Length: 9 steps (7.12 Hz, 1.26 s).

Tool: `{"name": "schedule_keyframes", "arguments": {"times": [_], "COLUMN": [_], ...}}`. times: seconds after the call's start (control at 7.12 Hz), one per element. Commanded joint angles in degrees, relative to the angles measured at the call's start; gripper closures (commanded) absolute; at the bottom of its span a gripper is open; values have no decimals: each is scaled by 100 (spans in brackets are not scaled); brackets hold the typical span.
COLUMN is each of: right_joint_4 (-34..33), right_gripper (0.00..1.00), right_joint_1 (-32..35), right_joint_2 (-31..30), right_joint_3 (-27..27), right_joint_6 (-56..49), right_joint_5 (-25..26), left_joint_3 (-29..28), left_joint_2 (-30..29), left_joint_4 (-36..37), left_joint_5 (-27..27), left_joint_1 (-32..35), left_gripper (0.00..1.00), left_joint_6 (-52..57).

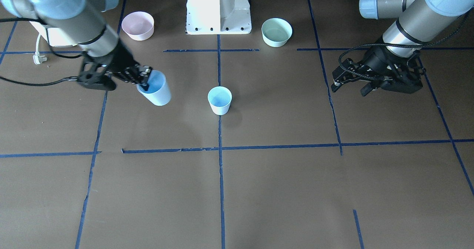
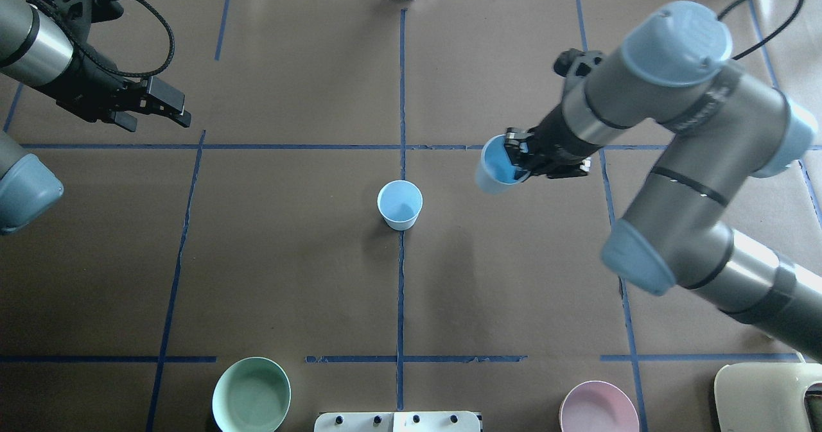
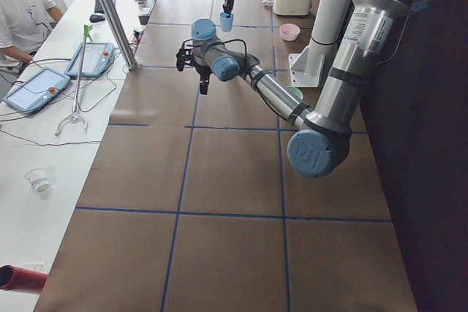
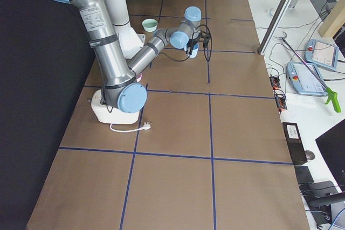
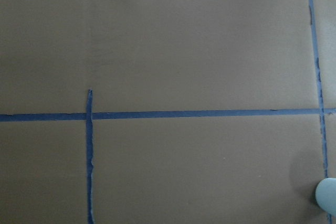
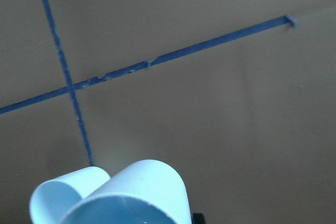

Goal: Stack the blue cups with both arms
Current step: 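Carry the second blue cup with the right gripper over the centered cup, then lower the held cup into the centered cup and open the right gripper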

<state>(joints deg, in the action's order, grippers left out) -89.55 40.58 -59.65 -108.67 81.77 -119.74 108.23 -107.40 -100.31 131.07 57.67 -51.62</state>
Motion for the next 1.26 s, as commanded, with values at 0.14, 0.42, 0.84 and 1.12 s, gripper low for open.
{"name": "schedule_keyframes", "arguments": {"times": [0.14, 0.42, 0.84, 1.12], "right_joint_4": [-590, -555, -554, -545], "right_gripper": [100, 100, 100, 100], "right_joint_1": [-744, -754, -832, -859], "right_joint_2": [1349, 1377, 1421, 1429], "right_joint_3": [573, 793, 1014, 1058], "right_joint_6": [1112, 1096, 1078, 1052], "right_joint_5": [653, 653, 671, 671], "left_joint_3": [-21, -13, -12, -12], "left_joint_2": [62, 62, 62, 62], "left_joint_4": [3, 3, 3, 3], "left_joint_5": [-11, -29, -29, -11], "left_joint_1": [16, 7, -1, -1], "left_gripper": [0, 0, 0, 0], "left_joint_6": [47, 47, 38, 38]}}
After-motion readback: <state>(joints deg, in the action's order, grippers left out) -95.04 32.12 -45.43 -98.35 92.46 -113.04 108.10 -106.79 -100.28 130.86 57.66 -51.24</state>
